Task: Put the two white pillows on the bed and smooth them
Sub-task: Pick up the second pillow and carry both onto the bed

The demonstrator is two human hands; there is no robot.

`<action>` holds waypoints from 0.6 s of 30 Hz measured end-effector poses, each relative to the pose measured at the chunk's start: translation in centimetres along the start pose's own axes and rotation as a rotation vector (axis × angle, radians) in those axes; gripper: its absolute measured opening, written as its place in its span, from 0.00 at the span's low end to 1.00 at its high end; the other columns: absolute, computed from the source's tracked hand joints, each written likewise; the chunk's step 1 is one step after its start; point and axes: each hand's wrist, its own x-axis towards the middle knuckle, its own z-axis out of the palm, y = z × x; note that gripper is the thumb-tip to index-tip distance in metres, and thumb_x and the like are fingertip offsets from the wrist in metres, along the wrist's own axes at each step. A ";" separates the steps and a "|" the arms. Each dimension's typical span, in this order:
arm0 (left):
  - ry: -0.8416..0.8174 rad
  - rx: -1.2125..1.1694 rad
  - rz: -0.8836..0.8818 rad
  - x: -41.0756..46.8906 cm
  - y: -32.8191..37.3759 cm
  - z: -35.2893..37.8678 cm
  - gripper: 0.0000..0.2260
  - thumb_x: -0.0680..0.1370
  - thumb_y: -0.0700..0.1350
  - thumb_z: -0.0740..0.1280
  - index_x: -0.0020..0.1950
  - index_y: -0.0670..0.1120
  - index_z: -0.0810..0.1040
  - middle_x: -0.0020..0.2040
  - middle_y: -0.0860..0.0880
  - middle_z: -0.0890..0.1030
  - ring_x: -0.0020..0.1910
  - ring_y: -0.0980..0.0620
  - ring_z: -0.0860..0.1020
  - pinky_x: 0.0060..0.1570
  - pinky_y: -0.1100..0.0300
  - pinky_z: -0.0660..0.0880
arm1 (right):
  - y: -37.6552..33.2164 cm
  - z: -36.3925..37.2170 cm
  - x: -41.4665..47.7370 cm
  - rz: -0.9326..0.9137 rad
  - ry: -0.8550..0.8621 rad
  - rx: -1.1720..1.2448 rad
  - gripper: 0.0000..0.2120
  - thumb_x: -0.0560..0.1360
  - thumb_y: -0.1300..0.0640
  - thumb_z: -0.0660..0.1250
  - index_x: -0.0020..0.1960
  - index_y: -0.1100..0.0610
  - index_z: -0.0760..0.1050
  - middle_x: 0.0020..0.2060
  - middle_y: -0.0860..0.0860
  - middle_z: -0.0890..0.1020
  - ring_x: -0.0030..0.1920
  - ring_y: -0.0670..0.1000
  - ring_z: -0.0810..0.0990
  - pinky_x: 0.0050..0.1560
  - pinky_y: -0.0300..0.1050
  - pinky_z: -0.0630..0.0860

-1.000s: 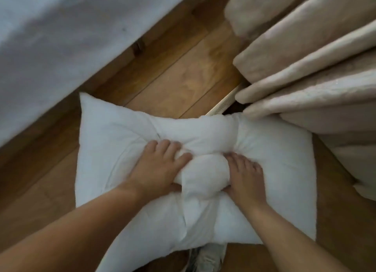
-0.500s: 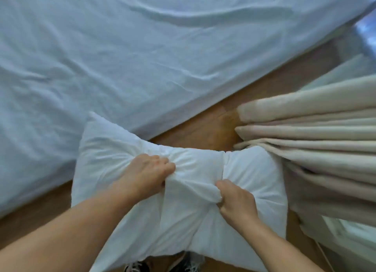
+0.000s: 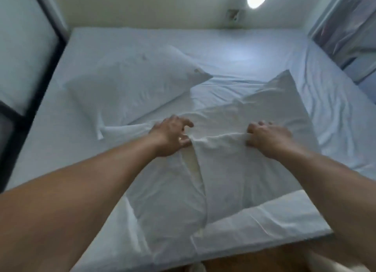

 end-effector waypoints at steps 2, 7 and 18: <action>-0.075 0.142 -0.086 2.5 -4.0 -0.1 0.29 0.73 0.56 0.68 0.72 0.55 0.63 0.68 0.47 0.69 0.68 0.44 0.67 0.67 0.48 0.63 | -0.6 1.1 4.7 0.011 -0.037 -0.072 0.24 0.73 0.42 0.67 0.66 0.47 0.68 0.64 0.54 0.74 0.63 0.59 0.72 0.58 0.52 0.69; -0.137 0.259 -0.299 6.4 -14.2 1.3 0.32 0.74 0.59 0.65 0.75 0.53 0.57 0.74 0.46 0.62 0.71 0.43 0.62 0.68 0.47 0.60 | -6.5 6.1 12.8 -0.235 -0.106 -0.042 0.28 0.74 0.41 0.65 0.70 0.47 0.62 0.67 0.53 0.70 0.65 0.58 0.70 0.61 0.53 0.67; -0.125 0.189 -0.478 9.3 -29.8 -5.8 0.30 0.76 0.58 0.60 0.75 0.51 0.56 0.76 0.48 0.57 0.73 0.46 0.57 0.71 0.50 0.58 | -23.6 0.8 31.9 -0.274 -0.097 0.330 0.27 0.76 0.43 0.62 0.72 0.51 0.63 0.68 0.54 0.70 0.65 0.59 0.71 0.63 0.53 0.69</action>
